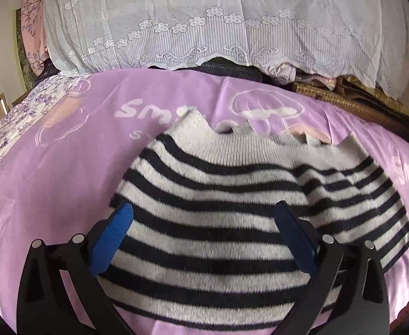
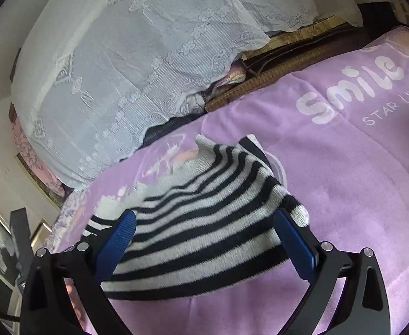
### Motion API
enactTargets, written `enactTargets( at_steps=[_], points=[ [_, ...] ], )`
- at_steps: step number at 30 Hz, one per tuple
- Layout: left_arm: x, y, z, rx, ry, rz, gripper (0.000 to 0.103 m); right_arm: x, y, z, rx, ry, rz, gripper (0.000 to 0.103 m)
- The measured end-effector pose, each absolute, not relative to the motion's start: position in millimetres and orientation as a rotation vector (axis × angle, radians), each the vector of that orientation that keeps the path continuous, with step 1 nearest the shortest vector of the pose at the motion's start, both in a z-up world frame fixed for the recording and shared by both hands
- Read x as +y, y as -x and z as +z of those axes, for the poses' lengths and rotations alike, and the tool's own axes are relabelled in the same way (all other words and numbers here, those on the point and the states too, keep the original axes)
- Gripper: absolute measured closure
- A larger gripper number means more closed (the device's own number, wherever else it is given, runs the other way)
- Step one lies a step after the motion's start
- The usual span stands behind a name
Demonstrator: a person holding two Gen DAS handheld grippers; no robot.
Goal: Fold small clothes
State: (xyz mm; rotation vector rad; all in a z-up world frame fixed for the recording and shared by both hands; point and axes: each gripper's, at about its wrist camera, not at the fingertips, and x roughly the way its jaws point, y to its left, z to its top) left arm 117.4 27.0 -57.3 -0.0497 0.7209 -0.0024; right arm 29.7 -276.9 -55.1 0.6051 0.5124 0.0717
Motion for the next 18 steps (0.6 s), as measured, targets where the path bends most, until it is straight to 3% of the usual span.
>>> enactTargets(
  at_steps=[6,11,13,18],
  points=[
    [22.7,-169.2,-41.3,0.725,0.104,-0.061,0.004,-272.2,-103.6,-41.4,0.531,-0.699,0.235,0.003],
    [25.4,-212.4,-78.4,0.796,0.068,0.074,0.004,-276.2,-159.3,-74.7,0.610,-0.734,0.221,0.004],
    [30.5,-223.6,-94.8,0.883,0.081,0.086,0.004,-284.5,-166.6,-84.7,0.624,-0.738,0.201,0.008],
    [29.6,-220.8,-92.1,0.874,0.056,0.093,0.004,-279.3,-160.7,-77.8,0.608,-0.700,0.207,0.008]
  ],
)
